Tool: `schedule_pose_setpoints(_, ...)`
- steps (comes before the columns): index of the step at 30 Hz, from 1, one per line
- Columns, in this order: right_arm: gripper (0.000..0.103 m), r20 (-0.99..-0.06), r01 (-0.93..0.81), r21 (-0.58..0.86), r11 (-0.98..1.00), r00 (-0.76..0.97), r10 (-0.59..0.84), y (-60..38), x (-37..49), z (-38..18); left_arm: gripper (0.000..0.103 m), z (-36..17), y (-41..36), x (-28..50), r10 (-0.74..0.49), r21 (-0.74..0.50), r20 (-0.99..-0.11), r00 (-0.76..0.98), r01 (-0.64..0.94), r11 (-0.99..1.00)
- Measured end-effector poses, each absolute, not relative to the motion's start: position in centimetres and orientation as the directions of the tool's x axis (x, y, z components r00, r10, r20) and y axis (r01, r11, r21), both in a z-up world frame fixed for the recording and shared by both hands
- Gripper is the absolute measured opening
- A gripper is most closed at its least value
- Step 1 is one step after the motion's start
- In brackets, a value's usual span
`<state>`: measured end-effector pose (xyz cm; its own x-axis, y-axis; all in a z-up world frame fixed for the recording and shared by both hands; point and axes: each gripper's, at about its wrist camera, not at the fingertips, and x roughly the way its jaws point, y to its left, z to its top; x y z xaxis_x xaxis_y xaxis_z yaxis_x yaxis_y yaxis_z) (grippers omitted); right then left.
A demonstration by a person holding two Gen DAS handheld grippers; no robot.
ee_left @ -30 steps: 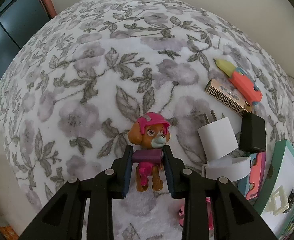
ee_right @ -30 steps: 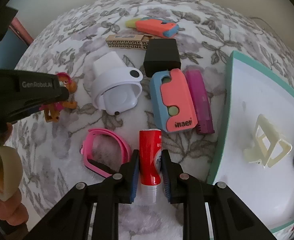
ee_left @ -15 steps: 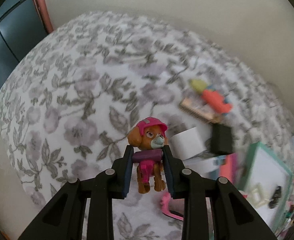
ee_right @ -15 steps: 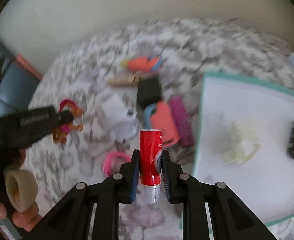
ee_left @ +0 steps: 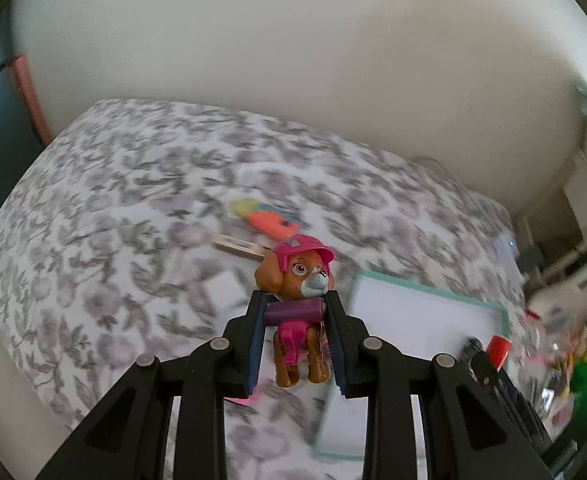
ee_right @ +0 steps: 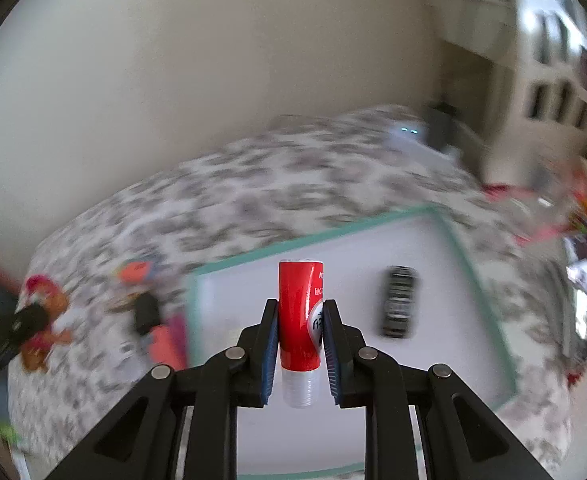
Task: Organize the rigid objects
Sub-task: 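Carry both items into the tray and open both tools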
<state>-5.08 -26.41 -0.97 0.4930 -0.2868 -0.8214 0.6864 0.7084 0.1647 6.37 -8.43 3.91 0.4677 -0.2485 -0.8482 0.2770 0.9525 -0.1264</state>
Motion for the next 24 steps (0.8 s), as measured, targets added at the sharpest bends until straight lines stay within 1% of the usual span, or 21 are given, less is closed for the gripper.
schedule_pose_setpoints(4,0.022,-0.838,0.765,0.136,0.629,0.428,-0.338,-29.5,-7.2,-1.8,0.03,2.9,-11.7,4.4,-0.271,-0.124,-0.863,0.427,0.341,0.932)
schedule_pose_setpoints(6,0.022,-0.841,0.777,0.138,0.614,0.42,-0.342,-30.3,-8.0,-2.2,0.03,2.0,-13.0,3.7,-0.266,-0.109,-0.871,0.413,0.367,0.924)
schedule_pose_setpoints(13,0.022,-0.885,0.785,0.14,0.604,0.373,-0.279,-31.4,-8.0,-4.8,0.03,-2.7,-14.9,2.6,-0.227,-0.086,-0.924,0.308,0.41,0.908)
schedule_pose_setpoints(17,0.022,-0.921,0.786,0.121,0.606,0.317,-0.228,-31.3,-7.8,-6.9,0.03,-5.0,-14.8,2.5,-0.196,-0.087,-0.951,0.238,0.403,0.911)
schedule_pose_setpoints(24,0.022,-0.939,0.774,0.096,0.626,0.28,-0.201,-30.7,-7.4,-8.2,0.03,-7.8,-14.5,2.5,-0.148,-0.08,-0.978,0.149,0.388,0.918)
